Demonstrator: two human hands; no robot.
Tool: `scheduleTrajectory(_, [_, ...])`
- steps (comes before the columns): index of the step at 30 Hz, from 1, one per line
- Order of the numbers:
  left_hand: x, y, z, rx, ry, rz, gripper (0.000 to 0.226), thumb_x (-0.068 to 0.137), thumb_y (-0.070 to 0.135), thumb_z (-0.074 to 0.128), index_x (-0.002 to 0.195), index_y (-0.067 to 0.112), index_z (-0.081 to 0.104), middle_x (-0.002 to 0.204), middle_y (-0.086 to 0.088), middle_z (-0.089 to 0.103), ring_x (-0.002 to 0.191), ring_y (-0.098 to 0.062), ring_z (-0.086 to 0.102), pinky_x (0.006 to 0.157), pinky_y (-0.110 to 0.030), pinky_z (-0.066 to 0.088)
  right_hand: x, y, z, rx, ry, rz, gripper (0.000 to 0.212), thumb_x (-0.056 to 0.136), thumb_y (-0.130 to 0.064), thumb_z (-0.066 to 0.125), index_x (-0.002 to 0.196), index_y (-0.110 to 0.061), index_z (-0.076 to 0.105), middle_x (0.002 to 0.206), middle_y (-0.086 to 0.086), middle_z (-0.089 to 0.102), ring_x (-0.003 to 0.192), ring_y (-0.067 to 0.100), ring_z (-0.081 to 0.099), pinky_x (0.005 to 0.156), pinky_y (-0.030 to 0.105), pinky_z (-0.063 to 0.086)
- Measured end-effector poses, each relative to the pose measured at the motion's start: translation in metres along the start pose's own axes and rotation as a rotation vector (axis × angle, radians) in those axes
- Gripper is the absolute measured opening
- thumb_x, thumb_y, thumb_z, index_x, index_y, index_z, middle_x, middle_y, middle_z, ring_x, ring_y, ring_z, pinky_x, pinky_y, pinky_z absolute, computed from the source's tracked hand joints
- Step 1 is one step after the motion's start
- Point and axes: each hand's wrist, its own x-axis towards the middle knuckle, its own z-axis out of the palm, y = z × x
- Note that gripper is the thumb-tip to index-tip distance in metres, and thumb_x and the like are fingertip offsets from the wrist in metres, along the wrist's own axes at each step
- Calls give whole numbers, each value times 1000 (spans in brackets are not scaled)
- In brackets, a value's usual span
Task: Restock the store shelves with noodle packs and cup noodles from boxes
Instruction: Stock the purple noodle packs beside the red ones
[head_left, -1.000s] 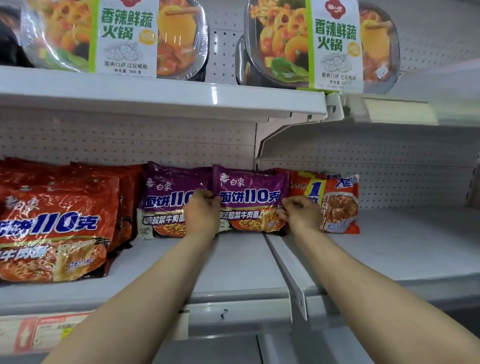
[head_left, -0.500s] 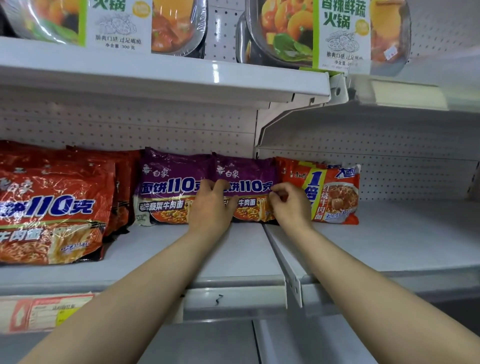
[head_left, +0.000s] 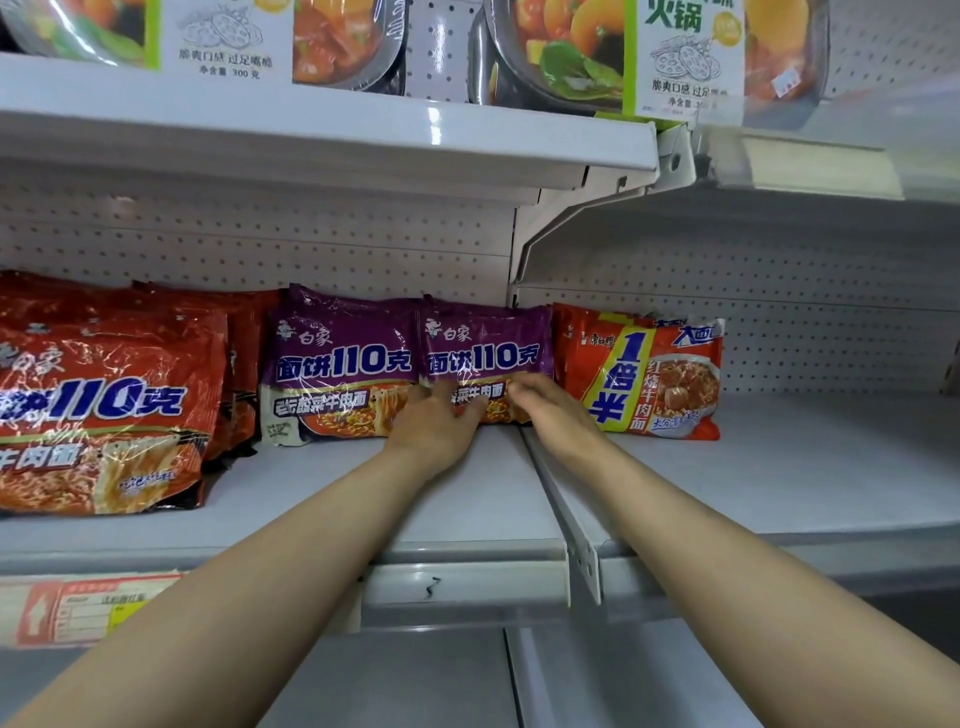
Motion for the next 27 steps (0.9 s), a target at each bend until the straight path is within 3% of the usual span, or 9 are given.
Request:
scheduleTrajectory(4, [3, -1, 1, -31, 17, -20, 68, 101, 60, 37, 156, 21, 31, 161, -17, 25, 143, -39, 35, 114, -46, 32, 1, 0, 0, 24, -19, -6, 42, 103, -53, 43, 139, -33, 52, 141, -9, 54, 127, 12, 48, 97, 31, 37])
scheduleTrajectory(9, [4, -3, 0, -55, 159, 28, 58, 103, 52, 42, 142, 10, 46, 144, -18, 45, 128, -37, 49, 103, -43, 41, 1, -1, 4, 59, 65, -45, 27, 104, -46, 46, 123, -33, 59, 123, -9, 62, 116, 12, 57, 94, 30, 45])
scheduleTrajectory(13, [4, -4, -2, -57, 239, 33, 51, 103, 48, 43, 135, 9, 49, 136, -17, 47, 116, -37, 54, 97, -46, 46, 0, -1, -1, -1, 195, -51, 21, 105, -35, 46, 117, -27, 61, 111, -9, 62, 105, 11, 57, 82, 27, 44])
scheduleTrajectory(20, [2, -5, -4, -69, 267, 31, 48, 104, 46, 42, 135, 10, 47, 136, -17, 44, 115, -37, 53, 94, -45, 45, 3, 2, 1, -86, 144, -68, 28, 105, -36, 45, 125, -26, 62, 124, -5, 54, 111, 12, 50, 87, 29, 38])
scheduleTrajectory(27, [-1, -5, -10, -89, 260, 2, 49, 104, 46, 42, 137, 10, 47, 139, -17, 42, 117, -37, 52, 95, -46, 45, 1, 3, 0, -131, 34, -8, 32, 105, -40, 45, 129, -27, 61, 129, -4, 63, 117, 16, 55, 89, 30, 40])
